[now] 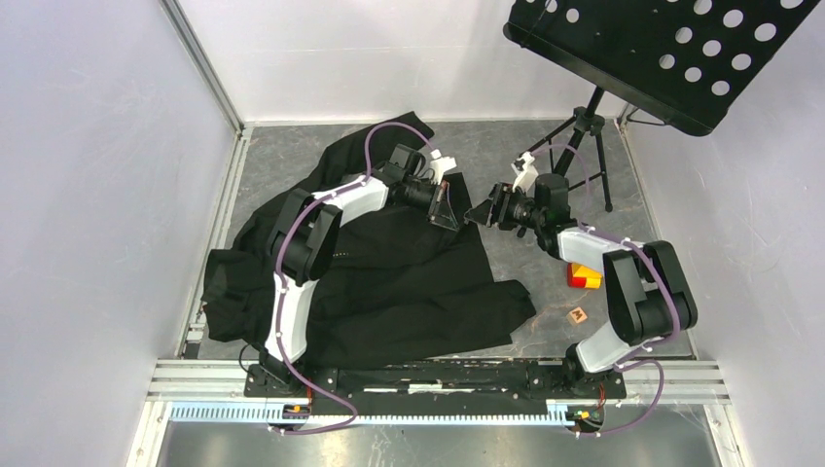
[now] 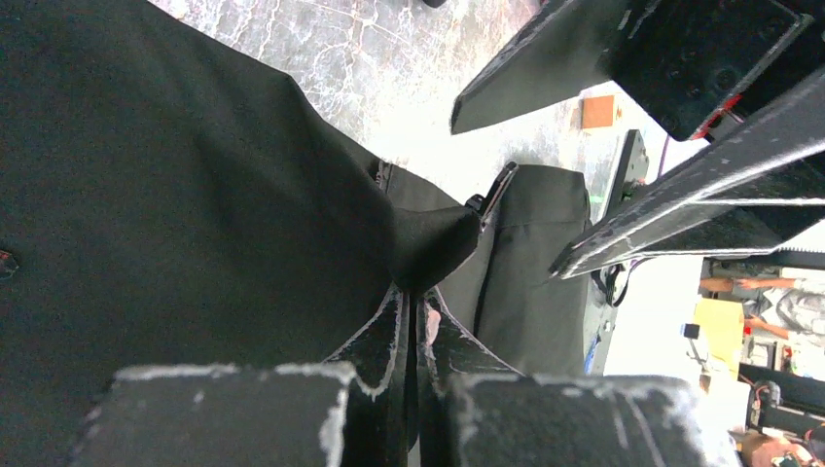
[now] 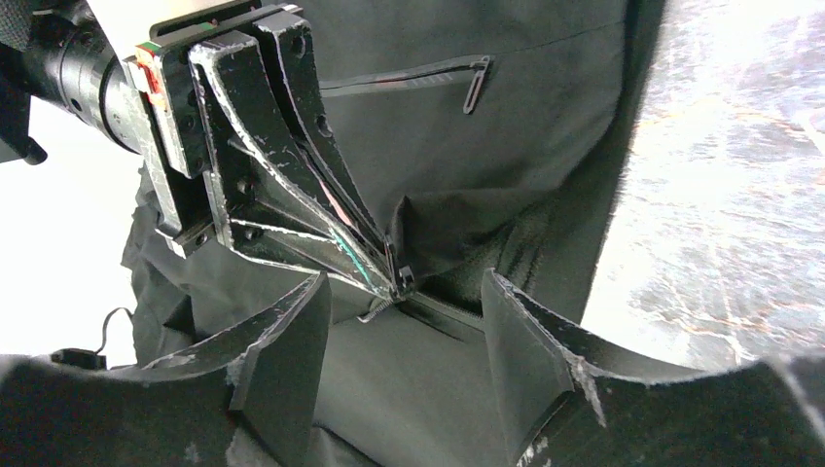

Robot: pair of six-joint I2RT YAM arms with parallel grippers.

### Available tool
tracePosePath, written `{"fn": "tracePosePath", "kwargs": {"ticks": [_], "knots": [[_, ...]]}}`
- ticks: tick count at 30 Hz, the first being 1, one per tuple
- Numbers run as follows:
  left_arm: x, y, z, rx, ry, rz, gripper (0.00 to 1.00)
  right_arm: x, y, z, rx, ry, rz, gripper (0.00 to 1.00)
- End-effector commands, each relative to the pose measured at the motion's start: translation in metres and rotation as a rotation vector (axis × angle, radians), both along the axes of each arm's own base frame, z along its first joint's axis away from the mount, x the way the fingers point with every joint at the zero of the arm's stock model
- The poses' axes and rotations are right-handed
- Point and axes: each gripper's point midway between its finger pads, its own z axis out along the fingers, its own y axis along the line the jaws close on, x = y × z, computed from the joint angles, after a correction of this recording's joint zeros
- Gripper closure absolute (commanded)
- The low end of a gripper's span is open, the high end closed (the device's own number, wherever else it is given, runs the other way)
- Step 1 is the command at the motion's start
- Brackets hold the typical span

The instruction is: Zip up the jacket

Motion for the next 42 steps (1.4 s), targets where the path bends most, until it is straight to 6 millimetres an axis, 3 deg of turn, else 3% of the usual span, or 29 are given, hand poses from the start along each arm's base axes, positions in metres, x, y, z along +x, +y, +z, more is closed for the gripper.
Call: {"fn": "tracePosePath", "kwargs": {"ticks": [1, 9, 22, 31, 42], "knots": [[0.013, -0.002, 0.037, -0.041, -0.064, 0.060, 0.98, 0.004, -0.021, 0.015, -0.099, -0.083, -0.053, 0.33], [0.026, -0.008, 0.033, -0.030, 0.073, 0.205, 0.98, -0.023, -0.044, -0.022, -0.208, -0.006, -0.107, 0.38], [0.021, -0.003, 0.009, 0.037, 0.180, 0.281, 0.98, -0.045, -0.045, -0.062, -0.189, 0.109, -0.126, 0.50], [0.011, -0.007, -0.006, 0.071, 0.205, 0.267, 0.98, -0.052, -0.039, -0.076, -0.124, 0.155, -0.147, 0.61], [0.006, -0.013, -0.001, 0.059, 0.202, 0.246, 0.98, -0.049, -0.026, -0.065, -0.005, 0.130, -0.161, 0.82]]}}
